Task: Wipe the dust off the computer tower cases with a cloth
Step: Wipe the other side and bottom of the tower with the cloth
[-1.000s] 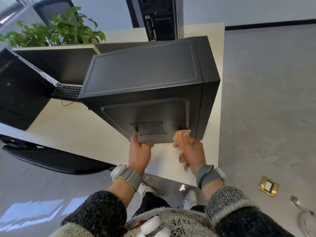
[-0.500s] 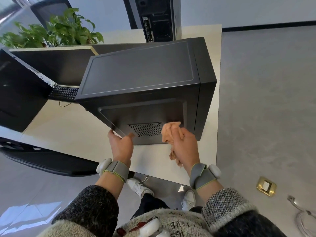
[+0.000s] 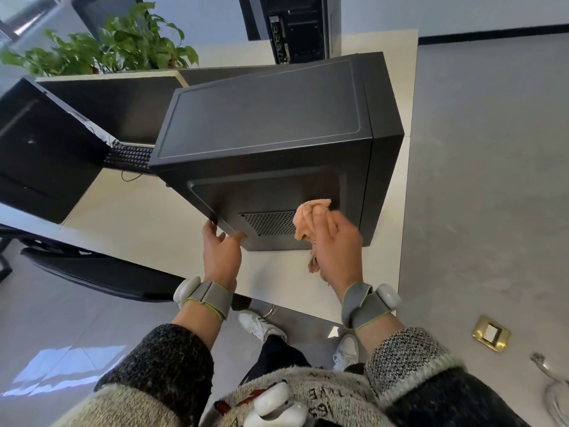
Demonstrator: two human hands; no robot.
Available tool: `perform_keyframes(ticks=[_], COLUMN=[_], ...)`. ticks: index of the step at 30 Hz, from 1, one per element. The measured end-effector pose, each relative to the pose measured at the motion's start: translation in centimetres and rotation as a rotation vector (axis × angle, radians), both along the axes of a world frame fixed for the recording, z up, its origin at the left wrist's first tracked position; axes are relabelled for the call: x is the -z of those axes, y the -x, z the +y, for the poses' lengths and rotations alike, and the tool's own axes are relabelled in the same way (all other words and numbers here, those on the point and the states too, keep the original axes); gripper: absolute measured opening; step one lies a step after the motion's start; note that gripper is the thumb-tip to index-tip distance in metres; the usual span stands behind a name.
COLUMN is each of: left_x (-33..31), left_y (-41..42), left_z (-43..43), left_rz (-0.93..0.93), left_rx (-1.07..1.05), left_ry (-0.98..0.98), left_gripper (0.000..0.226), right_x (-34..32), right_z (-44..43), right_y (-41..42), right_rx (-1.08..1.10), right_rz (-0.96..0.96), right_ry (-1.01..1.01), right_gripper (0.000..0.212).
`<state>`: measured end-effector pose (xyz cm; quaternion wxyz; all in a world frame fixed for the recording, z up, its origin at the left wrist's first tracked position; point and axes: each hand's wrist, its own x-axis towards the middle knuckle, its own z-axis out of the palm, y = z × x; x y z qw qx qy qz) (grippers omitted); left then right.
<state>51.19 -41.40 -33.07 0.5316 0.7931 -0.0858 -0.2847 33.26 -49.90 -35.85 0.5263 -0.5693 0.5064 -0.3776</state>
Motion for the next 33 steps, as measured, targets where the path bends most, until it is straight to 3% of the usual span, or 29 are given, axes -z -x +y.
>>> perform_keyframes(ticks=[2,6,10,13,15,18,20,23,25,29,33], left_x=[-0.2,-0.5,-0.8,-1.0,-1.1,-1.4,-1.4,-0.9,-0.6,0.2,0.7], left_y=[0.2,0.5,0.3,0.0,-0.2,-0.9,-1.5,-2.4,-3.0,-4.8,-5.9], left_z=[0.0,0.9,2.0,2.4,2.6,2.7,2.8,2.8,2.8,2.6,2.6], left_rz=[0.011,0.001,0.009,0.017,0.017,0.019,0.025,0.053,0.082,0.099,0.122], left_rx=[0.002,0.002,-0.008,-0.010,0.002,0.013,0.016,0.026,0.034,0.106,0.177], left_ry=[0.000,-0.034,-0.057,-0.067,-0.066,-0.056,-0.044,-0.032,-0.026,-0.041,-0.064], left_gripper=[0.082,0.085,0.082,0.079,0.078,0.076,0.075,0.072,0.071,0.065,0.060], right_x=[1.5,3.1,0.1,0.0,1.8,3.5,2.6,0.9,1.1,3.4,2.5], right_z=[-0.1,0.9,1.1,0.9,0.9,2.0,2.5,2.3,2.1,3.2,4.2], right_y=[-0.2,0.3,-0.2,-1.5,-1.9,-2.2,-2.4,-3.3,-4.0,-4.6,-5.9], right_rx=[-0.015,-0.094,-0.044,-0.020,-0.035,-0.097,-0.059,0.019,0.064,0.022,0.018], right_rz=[0.046,0.112,-0.090,-0.070,-0.012,0.029,-0.027,-0.104,-0.099,0.036,-0.006], right_ry=[-0.055,-0.456,-0.306,-0.153,-0.244,-0.542,-0.498,-0.224,-0.156,-0.340,-0.397], right_gripper=[0.041,0.061,0.053,0.047,0.051,0.064,0.061,0.054,0.050,0.047,0.052])
